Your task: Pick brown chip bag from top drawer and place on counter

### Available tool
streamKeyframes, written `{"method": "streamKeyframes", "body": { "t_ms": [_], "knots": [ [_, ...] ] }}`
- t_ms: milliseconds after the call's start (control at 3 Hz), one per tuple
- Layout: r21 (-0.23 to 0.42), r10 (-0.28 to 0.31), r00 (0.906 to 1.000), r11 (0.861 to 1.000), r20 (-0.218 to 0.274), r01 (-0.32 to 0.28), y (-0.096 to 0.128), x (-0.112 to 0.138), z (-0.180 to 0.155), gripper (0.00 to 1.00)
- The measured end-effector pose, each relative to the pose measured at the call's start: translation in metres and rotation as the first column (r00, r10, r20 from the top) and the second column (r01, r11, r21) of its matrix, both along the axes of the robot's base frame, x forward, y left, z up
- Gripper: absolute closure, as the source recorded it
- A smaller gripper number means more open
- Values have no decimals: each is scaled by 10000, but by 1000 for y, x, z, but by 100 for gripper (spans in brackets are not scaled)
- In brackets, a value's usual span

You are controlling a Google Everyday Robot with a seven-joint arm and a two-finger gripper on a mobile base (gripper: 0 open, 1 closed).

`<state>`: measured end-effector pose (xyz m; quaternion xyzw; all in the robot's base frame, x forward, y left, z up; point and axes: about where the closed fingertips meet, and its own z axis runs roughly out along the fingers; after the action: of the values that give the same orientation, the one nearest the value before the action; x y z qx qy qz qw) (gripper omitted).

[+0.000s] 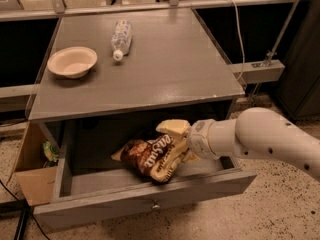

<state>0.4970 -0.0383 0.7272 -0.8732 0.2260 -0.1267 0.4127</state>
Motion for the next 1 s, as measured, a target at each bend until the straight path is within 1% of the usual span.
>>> {"method": "streamKeyframes", "body": {
  "t_ms": [333,667,1000],
  "knots": [
    [0,0,10000,10000,0,0,0,0,0,49],
    [-544,316,9982,9979,-503,-343,6,-9,-25,52],
    [-1539,746,9903,9838,-1169,-923,14,-22,-61,62]
  ]
}}
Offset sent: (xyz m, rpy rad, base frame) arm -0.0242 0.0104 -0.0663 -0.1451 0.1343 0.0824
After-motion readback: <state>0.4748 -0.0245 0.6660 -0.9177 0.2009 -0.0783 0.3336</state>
